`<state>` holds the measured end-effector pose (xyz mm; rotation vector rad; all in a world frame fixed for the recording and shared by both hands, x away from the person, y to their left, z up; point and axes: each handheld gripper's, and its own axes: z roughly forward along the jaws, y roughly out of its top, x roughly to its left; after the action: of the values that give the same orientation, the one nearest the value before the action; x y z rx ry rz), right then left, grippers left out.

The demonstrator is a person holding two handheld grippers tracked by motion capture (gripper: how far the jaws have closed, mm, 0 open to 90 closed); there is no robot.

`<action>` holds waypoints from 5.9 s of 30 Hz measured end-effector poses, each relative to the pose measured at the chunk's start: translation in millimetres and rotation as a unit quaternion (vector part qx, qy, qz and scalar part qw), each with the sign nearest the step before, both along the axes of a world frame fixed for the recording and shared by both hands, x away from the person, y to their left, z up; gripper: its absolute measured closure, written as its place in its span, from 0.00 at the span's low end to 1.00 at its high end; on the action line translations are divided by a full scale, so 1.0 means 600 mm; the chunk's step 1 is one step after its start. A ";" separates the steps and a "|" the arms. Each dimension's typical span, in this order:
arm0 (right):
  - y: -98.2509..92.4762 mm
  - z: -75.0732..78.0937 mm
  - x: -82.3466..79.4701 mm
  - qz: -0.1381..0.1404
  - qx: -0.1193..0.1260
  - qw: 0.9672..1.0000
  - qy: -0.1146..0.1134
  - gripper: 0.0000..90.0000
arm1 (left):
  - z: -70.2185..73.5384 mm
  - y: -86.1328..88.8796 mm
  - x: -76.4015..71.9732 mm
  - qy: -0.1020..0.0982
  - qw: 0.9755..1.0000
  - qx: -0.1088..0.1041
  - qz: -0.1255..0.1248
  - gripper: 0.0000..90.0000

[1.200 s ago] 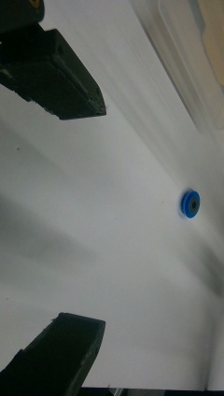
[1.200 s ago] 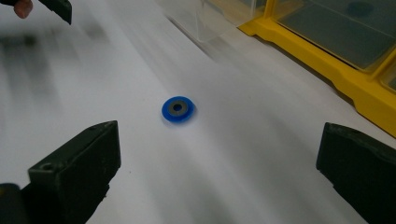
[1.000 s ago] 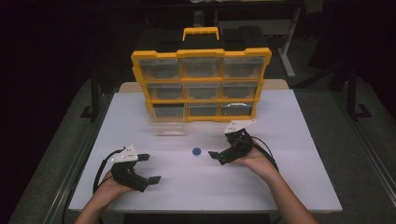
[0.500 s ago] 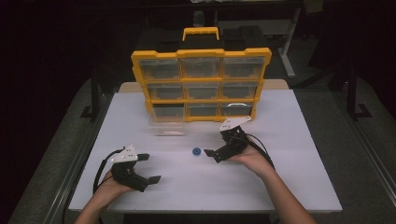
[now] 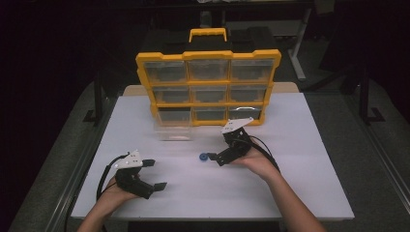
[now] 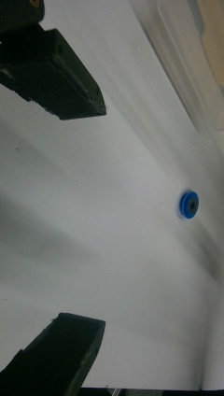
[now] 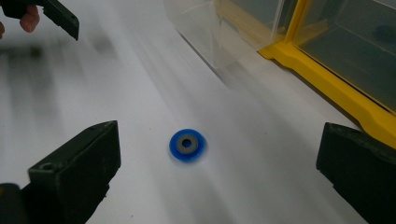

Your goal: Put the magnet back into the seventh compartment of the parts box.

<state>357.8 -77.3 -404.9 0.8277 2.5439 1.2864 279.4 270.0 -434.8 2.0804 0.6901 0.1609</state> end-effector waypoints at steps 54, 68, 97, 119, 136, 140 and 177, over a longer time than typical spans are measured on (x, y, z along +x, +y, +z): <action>0.064 -0.009 0.042 0.026 -0.018 0.999 0.000 0.00 | -0.001 -0.005 0.000 -0.006 1.000 -0.003 0.001 0.01; 0.082 -0.030 0.045 0.038 -0.058 0.998 0.009 0.00 | -0.002 -0.006 -0.001 -0.007 1.000 -0.002 0.001 0.01; 0.087 -0.046 0.041 0.060 -0.102 0.992 0.052 0.22 | -0.005 -0.006 0.001 -0.006 1.000 0.002 -0.004 0.01; 0.095 -0.053 0.037 0.083 -0.120 0.988 0.047 0.49 | -0.005 -0.007 0.000 -0.005 1.000 -0.002 -0.002 0.01; 0.095 -0.058 0.039 0.090 -0.128 0.987 0.038 0.62 | -0.005 -0.007 0.000 -0.007 1.000 -0.002 0.000 0.01; 0.094 -0.057 0.037 0.084 -0.130 0.987 0.038 0.66 | -0.004 -0.007 0.000 -0.007 1.000 0.000 -0.001 0.01; 0.083 -0.007 0.045 0.061 -0.135 0.988 0.043 0.68 | -0.005 -0.008 0.002 -0.038 0.999 0.008 -0.010 0.06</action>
<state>384.6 -27.4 -408.9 0.6925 2.7926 0.9214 280.6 265.3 -437.5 2.0840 0.6229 0.2338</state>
